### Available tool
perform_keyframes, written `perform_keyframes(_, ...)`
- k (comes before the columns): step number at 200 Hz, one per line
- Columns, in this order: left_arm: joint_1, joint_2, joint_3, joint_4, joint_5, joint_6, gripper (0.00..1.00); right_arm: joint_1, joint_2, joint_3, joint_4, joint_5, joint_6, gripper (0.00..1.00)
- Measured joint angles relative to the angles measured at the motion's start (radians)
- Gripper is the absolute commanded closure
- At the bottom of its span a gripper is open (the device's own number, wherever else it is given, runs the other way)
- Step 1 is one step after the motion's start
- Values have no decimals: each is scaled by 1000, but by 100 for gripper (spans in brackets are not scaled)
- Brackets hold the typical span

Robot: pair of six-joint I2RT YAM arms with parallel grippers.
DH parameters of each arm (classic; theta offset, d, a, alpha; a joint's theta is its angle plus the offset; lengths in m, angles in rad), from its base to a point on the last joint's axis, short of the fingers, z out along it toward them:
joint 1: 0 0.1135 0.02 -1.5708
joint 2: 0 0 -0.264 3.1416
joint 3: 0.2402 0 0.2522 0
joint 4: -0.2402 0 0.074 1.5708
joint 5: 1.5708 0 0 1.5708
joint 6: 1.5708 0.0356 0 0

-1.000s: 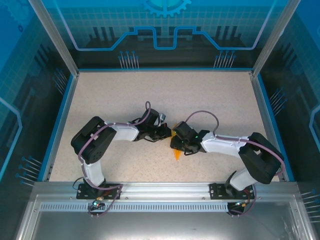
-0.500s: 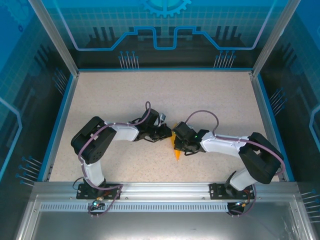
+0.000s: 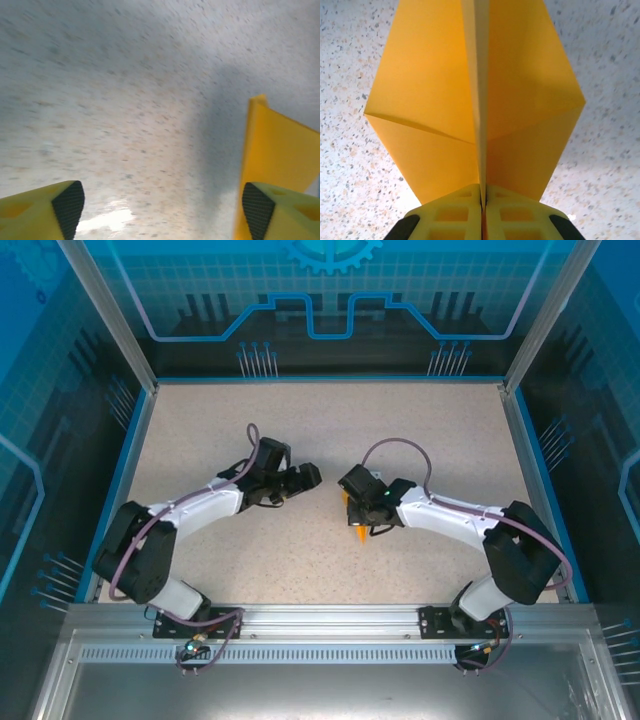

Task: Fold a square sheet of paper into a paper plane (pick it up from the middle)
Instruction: Move the paper plane to the top-center of the table.

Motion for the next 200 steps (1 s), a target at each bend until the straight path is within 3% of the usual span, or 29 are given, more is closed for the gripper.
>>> perform_keyframes(25, 16, -62, -3, -90, -113, 1, 2, -25, 58, 30, -12, 5, -50, 90)
perform_keyframes(58, 33, -84, -7, -164, -182, 5, 1, -40, 145, 59, -11, -1, -82, 87)
perform_keyframes(107, 34, -84, -42, -176, -189, 5, 1, -40, 190, 62, -3, -18, -86, 81)
perform_keyframes(200, 34, -84, -45, -175, -190, 5, 1, -39, 230, 62, 34, -22, -56, 86)
